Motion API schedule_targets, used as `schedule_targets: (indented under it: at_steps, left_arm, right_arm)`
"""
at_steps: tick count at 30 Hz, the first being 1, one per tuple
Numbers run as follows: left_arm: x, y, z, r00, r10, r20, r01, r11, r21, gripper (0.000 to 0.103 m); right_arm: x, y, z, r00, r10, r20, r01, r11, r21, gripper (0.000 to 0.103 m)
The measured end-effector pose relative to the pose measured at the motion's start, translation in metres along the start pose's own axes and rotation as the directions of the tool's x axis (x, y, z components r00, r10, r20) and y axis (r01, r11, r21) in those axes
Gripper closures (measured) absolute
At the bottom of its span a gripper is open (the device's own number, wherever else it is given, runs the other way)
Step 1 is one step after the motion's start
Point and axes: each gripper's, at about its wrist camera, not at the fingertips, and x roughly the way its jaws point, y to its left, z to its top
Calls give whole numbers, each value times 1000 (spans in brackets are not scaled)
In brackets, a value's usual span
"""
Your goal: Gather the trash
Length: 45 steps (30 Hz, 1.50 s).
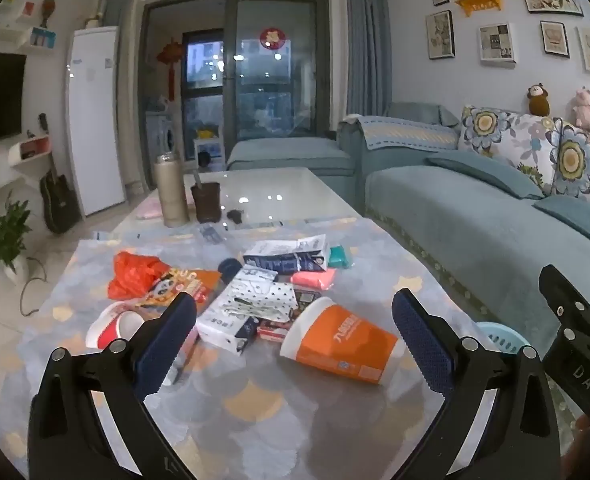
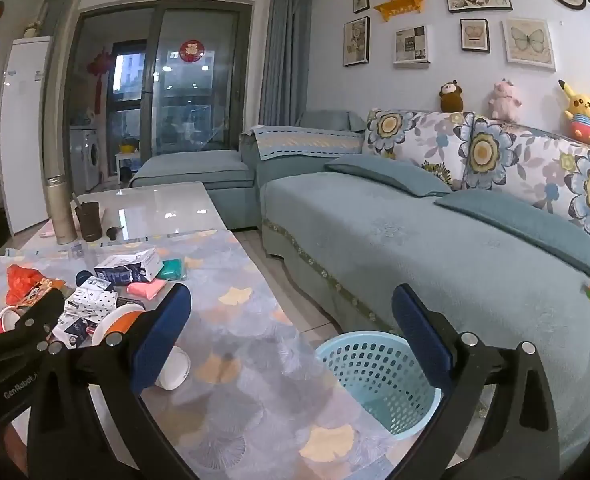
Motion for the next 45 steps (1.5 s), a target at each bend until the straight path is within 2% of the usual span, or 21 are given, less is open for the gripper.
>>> schedule_targets:
  at_steps: [8, 26, 45]
  left_arm:
    - [-4, 1, 2, 1000, 9, 7, -9, 1000, -5, 8]
    - [-3, 8, 3, 1000, 3, 9, -3, 1000, -20, 8]
    - [1, 5, 4, 1000, 7, 3, -6, 1000, -17, 8]
  right_arm:
    - [18, 5, -3, 999, 40, -22, -41, 999, -9, 8]
    - [25, 7, -5, 999, 33, -36, -33, 999, 12, 8]
    - [22, 5, -5, 1000, 16, -11, -16, 999, 36, 8]
